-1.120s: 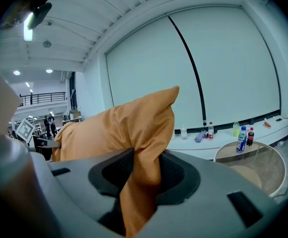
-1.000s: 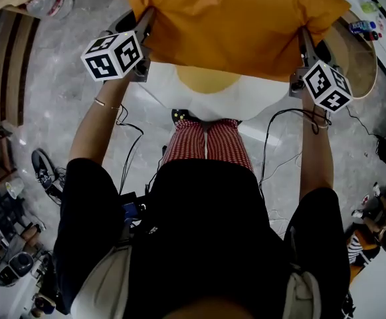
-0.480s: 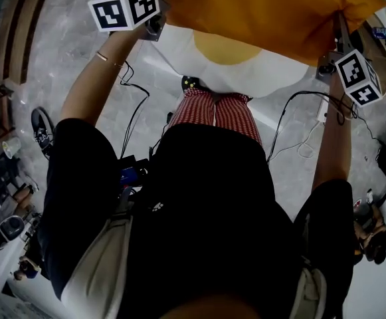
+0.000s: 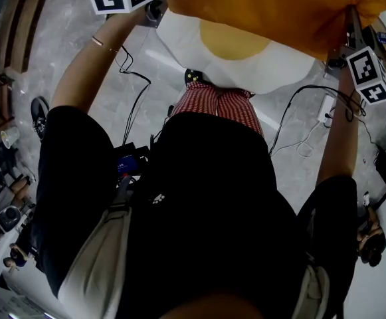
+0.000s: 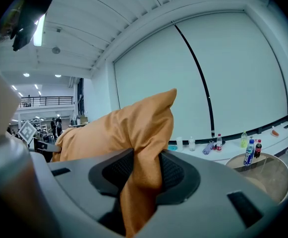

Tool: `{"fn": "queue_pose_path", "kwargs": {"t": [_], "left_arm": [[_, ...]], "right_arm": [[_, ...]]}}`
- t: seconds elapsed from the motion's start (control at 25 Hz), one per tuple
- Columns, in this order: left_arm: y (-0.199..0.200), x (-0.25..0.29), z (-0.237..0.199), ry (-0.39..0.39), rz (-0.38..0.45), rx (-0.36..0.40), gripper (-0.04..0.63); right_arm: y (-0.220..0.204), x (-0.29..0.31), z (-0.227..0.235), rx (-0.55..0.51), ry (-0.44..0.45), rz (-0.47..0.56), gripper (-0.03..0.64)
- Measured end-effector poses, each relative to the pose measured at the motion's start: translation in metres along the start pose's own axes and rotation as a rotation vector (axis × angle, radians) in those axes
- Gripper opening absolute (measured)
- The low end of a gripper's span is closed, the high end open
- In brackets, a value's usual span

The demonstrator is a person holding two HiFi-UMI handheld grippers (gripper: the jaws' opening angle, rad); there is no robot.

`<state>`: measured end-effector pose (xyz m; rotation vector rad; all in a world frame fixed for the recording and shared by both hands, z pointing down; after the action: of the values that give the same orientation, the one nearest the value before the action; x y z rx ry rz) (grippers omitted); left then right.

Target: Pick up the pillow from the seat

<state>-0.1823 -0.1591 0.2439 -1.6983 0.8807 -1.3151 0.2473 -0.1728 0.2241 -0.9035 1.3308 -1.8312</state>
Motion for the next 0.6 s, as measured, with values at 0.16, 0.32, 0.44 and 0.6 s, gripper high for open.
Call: {"fn": "queue_pose_path", "kwargs": {"t": [0.16, 0.32, 0.44, 0.6], "left_arm": [[0.006, -0.003, 0.002, -0.002, 0.007, 0.006, 0.12], [0.013, -0.005, 0.005, -0.004, 0.006, 0.017, 0.12], [0.02, -0.007, 0.008, 0.002, 0.019, 0.016, 0.121], [0.037, -0.008, 0.013, 0.019, 0.058, 0.021, 0.12]], "right_arm": [[0.01, -0.003, -0.004, -0.021, 0.004, 0.017, 0.155], [0.023, -0.005, -0.006, -0.048, 0.011, 0.034, 0.155], [0.031, -0.007, -0.007, -0.05, 0.013, 0.052, 0.155], [0.042, -0.01, -0.006, -0.042, 0.01, 0.084, 0.155]]}}
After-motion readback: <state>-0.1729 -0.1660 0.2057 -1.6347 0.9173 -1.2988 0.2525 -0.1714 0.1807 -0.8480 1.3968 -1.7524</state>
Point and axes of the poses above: the fingertips, and each gripper's own axes: x forward along the fingers, z to its right, y out of its top, the point moved 6 cm from there along -x, backward along the fingers, and after that the axes turned 13 degrees about y, right-handed, at the moved point
